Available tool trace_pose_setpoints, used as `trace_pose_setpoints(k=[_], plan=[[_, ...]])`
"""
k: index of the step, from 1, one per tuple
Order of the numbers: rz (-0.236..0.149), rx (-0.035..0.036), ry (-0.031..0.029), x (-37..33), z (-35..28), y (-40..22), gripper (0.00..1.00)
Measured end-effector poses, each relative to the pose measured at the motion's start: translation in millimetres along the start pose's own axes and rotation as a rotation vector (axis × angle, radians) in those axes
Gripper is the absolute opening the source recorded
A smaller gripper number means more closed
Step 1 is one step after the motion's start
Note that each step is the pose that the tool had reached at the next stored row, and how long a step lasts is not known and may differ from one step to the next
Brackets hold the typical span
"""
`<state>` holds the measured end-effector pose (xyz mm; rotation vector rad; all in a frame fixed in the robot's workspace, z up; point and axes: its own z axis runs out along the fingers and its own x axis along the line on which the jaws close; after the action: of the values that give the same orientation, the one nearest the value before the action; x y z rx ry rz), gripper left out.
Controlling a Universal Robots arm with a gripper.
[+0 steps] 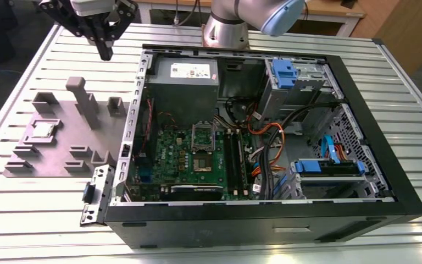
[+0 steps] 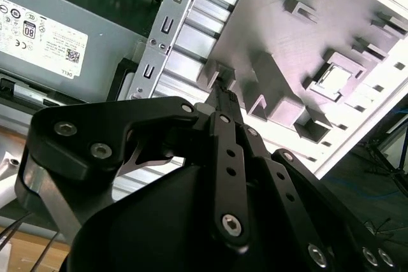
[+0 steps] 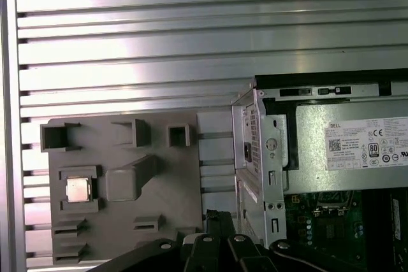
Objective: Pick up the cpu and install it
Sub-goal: 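Reach for the cpu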
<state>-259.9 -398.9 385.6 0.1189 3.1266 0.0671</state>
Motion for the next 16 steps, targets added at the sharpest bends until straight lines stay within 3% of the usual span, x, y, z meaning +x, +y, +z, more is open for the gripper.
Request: trace_pose_setpoints(k=[16], plan=[[0.000, 0.0000, 0.0003, 11.0, 0.5, -0.9, 0.11]])
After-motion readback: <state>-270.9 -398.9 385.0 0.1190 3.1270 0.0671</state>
